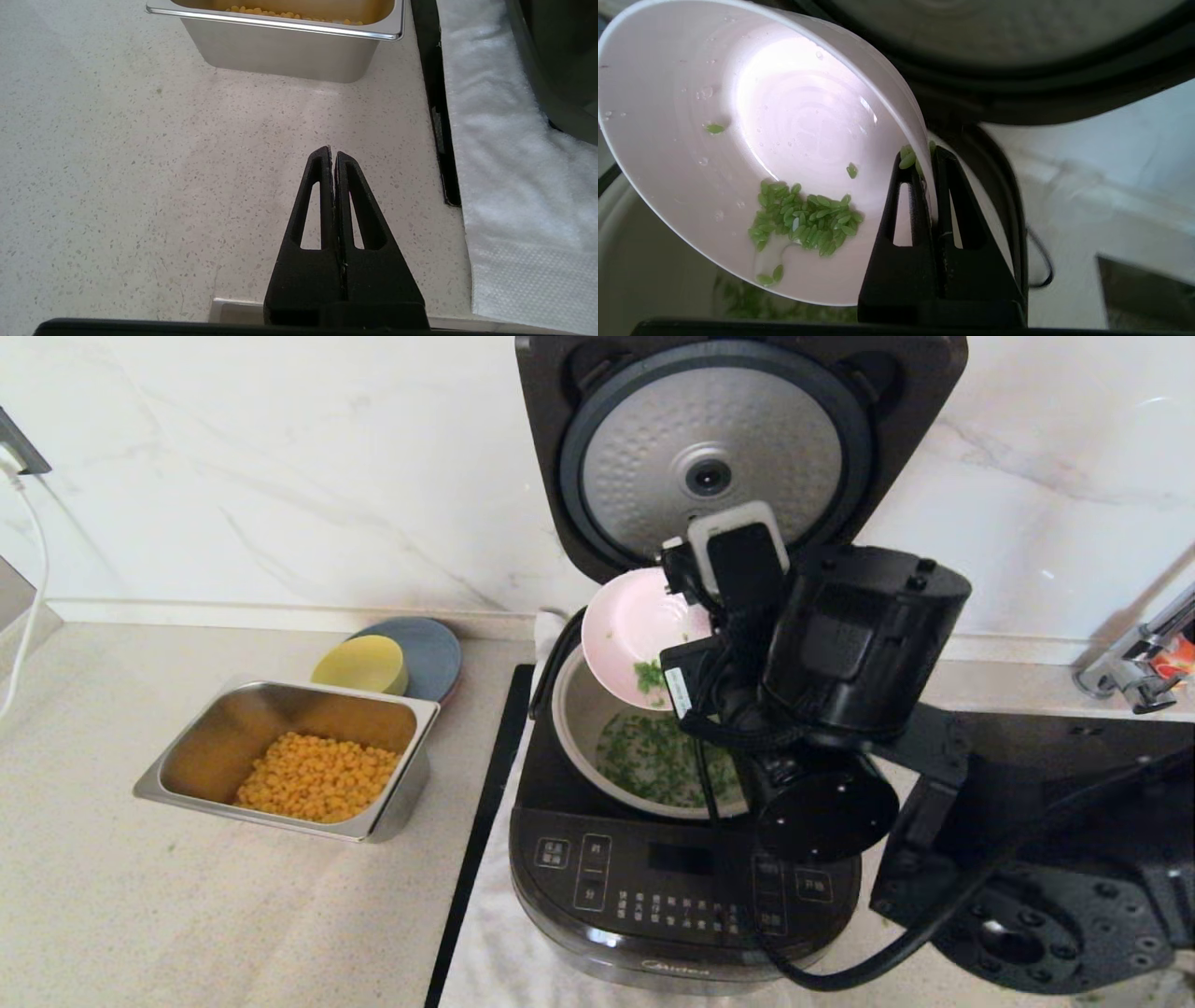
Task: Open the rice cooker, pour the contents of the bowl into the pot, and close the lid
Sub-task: Pour the water from the bowl into the rice cooker
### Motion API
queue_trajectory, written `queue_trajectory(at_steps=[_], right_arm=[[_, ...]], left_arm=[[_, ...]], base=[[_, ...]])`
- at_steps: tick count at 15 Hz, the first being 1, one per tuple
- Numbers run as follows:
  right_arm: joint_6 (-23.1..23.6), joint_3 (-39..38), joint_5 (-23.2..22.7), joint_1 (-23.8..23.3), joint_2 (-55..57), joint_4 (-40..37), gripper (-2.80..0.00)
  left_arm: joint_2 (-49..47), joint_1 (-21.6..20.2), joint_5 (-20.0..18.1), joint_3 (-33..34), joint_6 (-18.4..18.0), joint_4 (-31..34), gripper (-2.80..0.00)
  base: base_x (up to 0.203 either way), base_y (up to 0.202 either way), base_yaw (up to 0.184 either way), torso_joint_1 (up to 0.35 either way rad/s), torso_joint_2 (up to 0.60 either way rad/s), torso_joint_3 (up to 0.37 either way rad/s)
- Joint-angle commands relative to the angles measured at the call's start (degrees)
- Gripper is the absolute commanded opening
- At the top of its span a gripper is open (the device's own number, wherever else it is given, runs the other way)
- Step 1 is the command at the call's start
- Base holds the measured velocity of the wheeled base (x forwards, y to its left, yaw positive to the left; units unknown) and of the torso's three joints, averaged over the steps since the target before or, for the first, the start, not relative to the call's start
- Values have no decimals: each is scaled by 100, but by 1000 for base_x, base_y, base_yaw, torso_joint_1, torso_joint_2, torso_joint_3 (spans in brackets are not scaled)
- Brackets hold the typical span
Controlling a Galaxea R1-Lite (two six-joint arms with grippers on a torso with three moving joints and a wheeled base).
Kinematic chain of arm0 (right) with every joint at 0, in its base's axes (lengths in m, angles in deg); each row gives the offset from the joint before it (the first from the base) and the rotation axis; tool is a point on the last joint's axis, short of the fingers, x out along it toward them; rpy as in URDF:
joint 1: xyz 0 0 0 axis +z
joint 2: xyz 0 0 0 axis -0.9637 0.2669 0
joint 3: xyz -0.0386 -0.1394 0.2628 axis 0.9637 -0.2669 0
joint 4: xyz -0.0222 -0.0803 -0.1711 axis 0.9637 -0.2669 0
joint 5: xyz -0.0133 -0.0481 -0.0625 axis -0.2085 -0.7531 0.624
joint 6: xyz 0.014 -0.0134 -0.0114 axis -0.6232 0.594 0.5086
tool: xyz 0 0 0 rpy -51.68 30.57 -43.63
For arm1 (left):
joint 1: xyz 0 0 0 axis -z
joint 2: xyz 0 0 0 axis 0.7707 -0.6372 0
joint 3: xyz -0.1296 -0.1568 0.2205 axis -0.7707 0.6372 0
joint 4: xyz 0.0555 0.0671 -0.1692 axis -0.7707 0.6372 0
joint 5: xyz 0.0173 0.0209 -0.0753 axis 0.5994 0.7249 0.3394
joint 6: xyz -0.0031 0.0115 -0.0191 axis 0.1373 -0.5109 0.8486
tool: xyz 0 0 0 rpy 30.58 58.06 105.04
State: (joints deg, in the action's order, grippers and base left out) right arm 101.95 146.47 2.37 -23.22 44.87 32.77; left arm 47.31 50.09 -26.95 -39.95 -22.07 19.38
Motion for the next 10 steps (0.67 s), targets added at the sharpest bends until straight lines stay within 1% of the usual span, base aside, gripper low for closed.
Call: queue_trajectory(at_steps=[1,2,3,4,5,6,7,8,9,10], right_arm=[[-1206,642,-213,-198,-411,-2349,-280],[-1830,1026,-429,-308,-507,-3324,-280],[-2560,1535,-743,-451,-583,-4350,-280],[-3218,2035,-1131,-617,-633,-5341,-280],[-3751,2517,-1591,-807,-662,-6215,-280],[-4181,2931,-2099,-1029,-679,-6962,-280],[-4524,3262,-2673,-1255,-704,-7629,-280],[-4703,3506,-3126,-1405,-744,-8210,-280],[-4775,3683,-3409,-1497,-803,-8704,-280],[-4800,3788,-3595,-1537,-877,-9115,-280]], left_arm=[[-3,-2,0,0,1,1,-280],[-9,-2,0,0,1,1,-280],[0,-2,0,0,1,1,-280],[-2,-2,0,0,1,1,-280],[-6,-2,0,0,1,1,-280],[-9,-2,0,0,1,1,-280],[-9,-2,0,0,1,1,-280],[-9,-2,0,0,1,1,-280],[-5,-2,0,0,1,1,-280],[0,-2,0,0,1,1,-280]], base=[[0,0,0,0,0,0],[0,0,0,0,0,0],[0,0,0,0,0,0],[0,0,0,0,0,0],[0,0,0,0,0,0],[0,0,0,0,0,0],[0,0,0,0,0,0],[0,0,0,0,0,0],[0,0,0,0,0,0],[0,0,0,0,0,0]])
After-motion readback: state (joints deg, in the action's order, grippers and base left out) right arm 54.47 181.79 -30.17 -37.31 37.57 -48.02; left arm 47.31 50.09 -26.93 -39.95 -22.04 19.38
